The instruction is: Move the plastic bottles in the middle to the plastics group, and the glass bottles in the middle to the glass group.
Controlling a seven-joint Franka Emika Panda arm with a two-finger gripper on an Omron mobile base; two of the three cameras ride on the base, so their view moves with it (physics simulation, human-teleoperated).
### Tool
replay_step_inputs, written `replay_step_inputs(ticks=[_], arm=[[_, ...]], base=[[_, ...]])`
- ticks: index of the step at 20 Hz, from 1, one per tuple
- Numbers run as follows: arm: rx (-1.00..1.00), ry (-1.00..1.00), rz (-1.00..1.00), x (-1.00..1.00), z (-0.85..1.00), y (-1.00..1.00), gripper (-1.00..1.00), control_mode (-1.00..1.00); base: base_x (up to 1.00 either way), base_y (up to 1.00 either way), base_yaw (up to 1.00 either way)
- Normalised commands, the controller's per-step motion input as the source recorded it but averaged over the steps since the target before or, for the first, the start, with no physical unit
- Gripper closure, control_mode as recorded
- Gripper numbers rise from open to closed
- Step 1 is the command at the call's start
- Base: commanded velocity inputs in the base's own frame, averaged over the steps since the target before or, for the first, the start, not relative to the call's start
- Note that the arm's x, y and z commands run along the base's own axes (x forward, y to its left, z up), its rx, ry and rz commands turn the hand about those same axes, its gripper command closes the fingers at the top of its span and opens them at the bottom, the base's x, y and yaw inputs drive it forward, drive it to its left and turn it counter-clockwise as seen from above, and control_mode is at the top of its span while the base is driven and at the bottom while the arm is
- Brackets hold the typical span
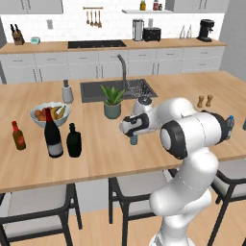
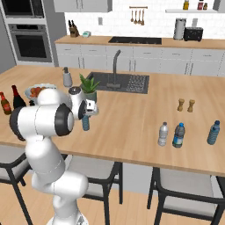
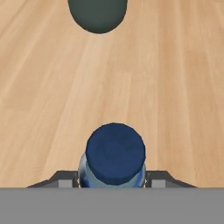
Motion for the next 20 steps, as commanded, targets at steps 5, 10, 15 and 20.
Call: replay_step_inputs(ticks=[5,10,15,20], arm=[[0.0,0.0,-0.02,-0.28,0.46,-0.26,1.0,-1.0],[0.0,0.02,-0.09,-0.17,0.65,-0.8,1.0,-1.0],[0.01,0.01,-0.14,-0.03,0.24,-1.0,1.0,-1.0],[0.0,0.03,-0.19,-0.02,-0.01,-1.0,1.0,-1.0]], base=[[0.0,0.0,0.0],[0.0,0.0,0.0],[0.0,0.0,0.0],[0.0,0.0,0.0]])
